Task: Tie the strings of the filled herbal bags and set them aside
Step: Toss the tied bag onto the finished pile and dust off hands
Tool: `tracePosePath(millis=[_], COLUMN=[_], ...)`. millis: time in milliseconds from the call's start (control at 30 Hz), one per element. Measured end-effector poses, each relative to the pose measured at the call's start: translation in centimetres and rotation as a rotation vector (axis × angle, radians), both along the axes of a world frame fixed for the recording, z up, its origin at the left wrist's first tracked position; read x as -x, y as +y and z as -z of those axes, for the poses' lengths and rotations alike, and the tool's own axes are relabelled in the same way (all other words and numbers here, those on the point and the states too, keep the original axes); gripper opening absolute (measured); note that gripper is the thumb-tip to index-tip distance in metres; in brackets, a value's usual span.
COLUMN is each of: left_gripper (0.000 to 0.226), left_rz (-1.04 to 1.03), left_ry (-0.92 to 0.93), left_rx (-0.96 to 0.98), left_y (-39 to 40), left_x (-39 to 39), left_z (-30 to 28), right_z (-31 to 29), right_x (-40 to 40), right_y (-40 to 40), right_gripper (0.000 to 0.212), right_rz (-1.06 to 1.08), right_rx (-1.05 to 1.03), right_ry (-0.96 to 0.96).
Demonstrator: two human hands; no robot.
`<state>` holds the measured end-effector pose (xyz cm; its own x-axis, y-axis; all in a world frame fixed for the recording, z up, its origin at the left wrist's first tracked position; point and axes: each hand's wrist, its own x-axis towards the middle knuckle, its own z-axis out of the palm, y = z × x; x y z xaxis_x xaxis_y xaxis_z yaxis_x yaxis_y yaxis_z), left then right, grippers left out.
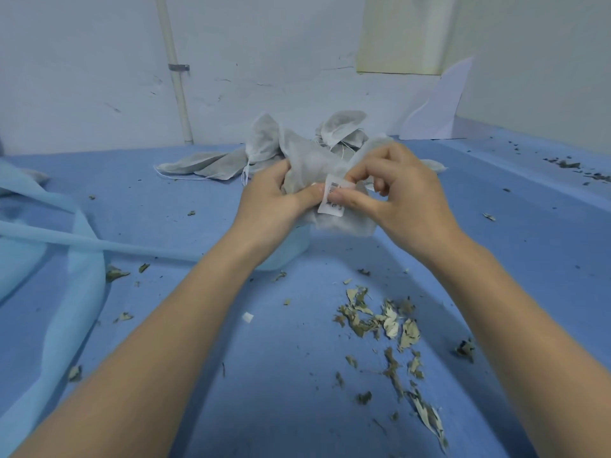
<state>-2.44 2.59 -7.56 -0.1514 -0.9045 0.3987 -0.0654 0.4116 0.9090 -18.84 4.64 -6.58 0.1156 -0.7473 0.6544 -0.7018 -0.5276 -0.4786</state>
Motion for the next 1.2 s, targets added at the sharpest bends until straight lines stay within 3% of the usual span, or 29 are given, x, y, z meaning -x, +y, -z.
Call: tracePosePath(millis=[67, 200, 300, 400, 467, 567, 700, 867, 933, 1033, 1200], left_gripper=[0.015, 0.011, 0.023, 0.036, 0.037, 0.038, 0.039, 0.032, 0.02, 0.008, 0.01], left_rz=[0.035, 0.148, 0.199, 0.109, 0.054, 0.037, 0.044, -0.018, -0.067, -0.224, -0.371], left_ry=[0.012, 0.1, 0.103, 0.068, 0.053, 0.057, 0.086, 0.207, 0.343, 0.478, 0.556], left_rx=[-0.009, -0.079, -0.094, -0.059, -0.06, -0.1, -0.157, -0.263, -0.317, -0.339, -0.404], left_y=[0.1, 0.3, 0.4, 0.5, 0.5, 0.5, 0.9, 1.4, 1.7, 2.5, 3.6], left_x=[0.0, 0.1, 0.3, 0.9, 1.1, 1.2, 1.6, 2.0, 2.1, 2.3, 1.8], left_z=[-0.1, -0.5, -0.5, -0.1, 0.1, 0.4, 0.7, 0.6, 0.5, 0.8, 0.9], right_z=[0.0, 0.0, 0.2, 0.3, 0.4, 0.9, 1.4, 1.5, 1.8, 2.7, 2.7], right_x=[0.0, 0.3, 0.7, 0.6, 0.2, -0.2, -0.2, 0.1, 0.1, -0.7, -3.2], right_y=[0.0, -0.2, -0.3, -0.2, -0.2, -0.6, -0.7, 0.2, 1.0, 2.1, 3.1], right_gripper=[0.024, 0.052, 0.043, 0.027, 0.029, 0.012, 0.011, 0.004, 0.029, 0.06, 0.043], right_rz=[0.021, -0.03, -0.118, -0.222, -0.247, -0.16, -0.065, -0.193, -0.253, -0.146, -0.144], right_rx=[0.006, -0.128, -0.253, -0.277, -0.278, -0.235, -0.204, -0.277, -0.35, -0.365, -0.376], right_ry=[-0.041, -0.306, -0.43, -0.534, -0.591, -0.611, -0.657, -0.596, -0.574, -0.643, -0.903])
